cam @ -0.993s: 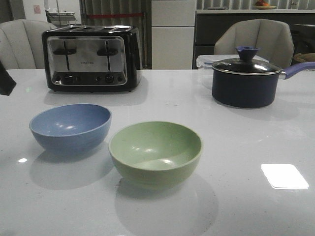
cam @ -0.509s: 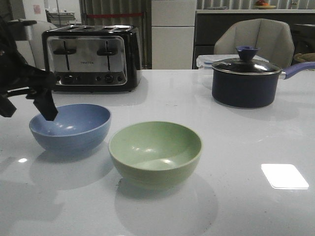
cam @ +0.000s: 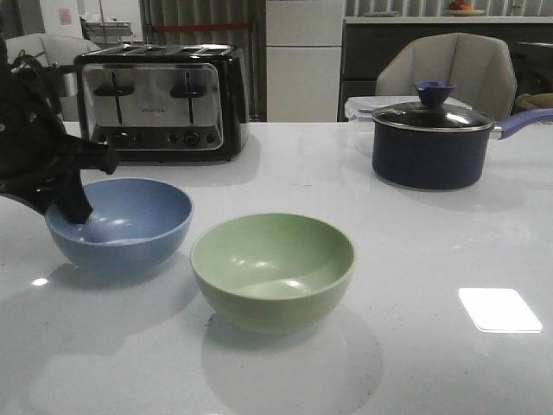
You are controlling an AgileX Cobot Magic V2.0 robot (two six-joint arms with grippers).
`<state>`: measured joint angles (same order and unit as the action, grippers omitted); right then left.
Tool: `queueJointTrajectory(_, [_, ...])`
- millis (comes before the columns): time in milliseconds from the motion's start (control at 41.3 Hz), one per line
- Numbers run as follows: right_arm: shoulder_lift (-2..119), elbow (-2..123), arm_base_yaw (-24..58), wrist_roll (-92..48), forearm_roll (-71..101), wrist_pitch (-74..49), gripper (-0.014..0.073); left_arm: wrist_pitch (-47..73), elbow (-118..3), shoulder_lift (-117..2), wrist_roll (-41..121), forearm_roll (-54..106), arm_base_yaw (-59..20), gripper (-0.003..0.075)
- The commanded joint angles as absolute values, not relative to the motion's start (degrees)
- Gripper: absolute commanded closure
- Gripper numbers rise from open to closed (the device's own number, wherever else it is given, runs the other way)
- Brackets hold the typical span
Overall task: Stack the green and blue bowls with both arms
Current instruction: 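Lift the blue bowl with the left gripper and lower it into the green bowl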
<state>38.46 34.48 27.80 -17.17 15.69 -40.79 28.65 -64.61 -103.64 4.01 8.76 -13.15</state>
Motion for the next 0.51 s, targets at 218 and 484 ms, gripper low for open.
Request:
queueJointTrajectory(218, [38.20, 36.07, 27.87, -17.49, 15.88, -36.68, 0.0116, 31.45, -66.32, -89.75, 3.87, 9.11, -13.57, 0.0627])
queueJointTrajectory(484, [38.20, 36.07, 27.87, -17.49, 15.88, -36.68, 0.0116, 39.21, -70.31, -84.96, 5.57, 10.92, -20.50, 0.0627])
